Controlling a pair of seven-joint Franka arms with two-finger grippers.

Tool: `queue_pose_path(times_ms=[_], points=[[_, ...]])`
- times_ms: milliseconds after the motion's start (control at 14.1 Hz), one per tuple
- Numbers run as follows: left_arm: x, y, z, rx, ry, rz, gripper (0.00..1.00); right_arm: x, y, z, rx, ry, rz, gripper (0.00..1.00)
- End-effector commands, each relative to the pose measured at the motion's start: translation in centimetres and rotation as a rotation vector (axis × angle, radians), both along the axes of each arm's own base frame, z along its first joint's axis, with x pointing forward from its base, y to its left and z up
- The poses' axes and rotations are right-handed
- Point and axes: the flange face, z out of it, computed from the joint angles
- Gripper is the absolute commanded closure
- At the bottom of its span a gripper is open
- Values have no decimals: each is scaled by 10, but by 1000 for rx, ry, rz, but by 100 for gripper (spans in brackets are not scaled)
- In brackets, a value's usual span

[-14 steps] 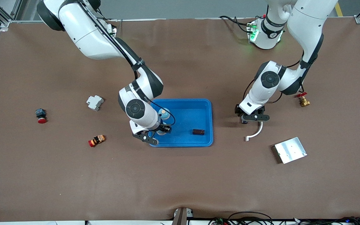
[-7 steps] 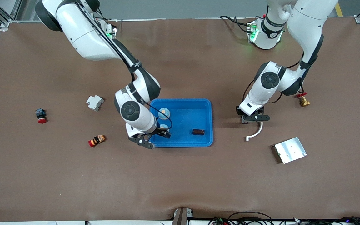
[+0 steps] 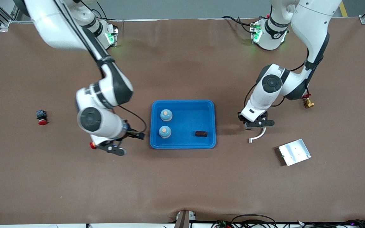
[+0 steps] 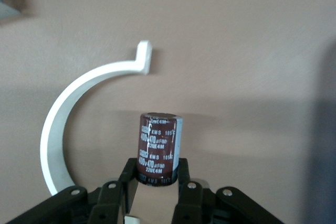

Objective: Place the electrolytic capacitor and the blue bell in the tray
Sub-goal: 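Carry the second capacitor over the tray with the left gripper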

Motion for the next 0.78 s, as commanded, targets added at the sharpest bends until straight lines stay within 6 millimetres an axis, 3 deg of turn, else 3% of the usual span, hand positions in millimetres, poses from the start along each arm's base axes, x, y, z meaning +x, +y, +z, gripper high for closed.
queue_pose_path(times_ms=[0,142,283,425,638,708], points=[[13,-51,40,15,-22,108,100,-8,-54,49,-4,24,71,0],[13,-63,47,-20,-27,225,100,-12,-95,85,-1,26,84,0],[13,-90,61,-80,-51,369,100,-20,-129,121,-1,19,68,0],[21,-102,76,-136,-54,658,100,-33,-138,156,-6,5,60,0],[13,-118,72,-164,-19,889,100,-43,-174,190,6,-32,89,0],[17,-125,75,-196,1,991,100,-47,-177,202,12,-53,135,0]])
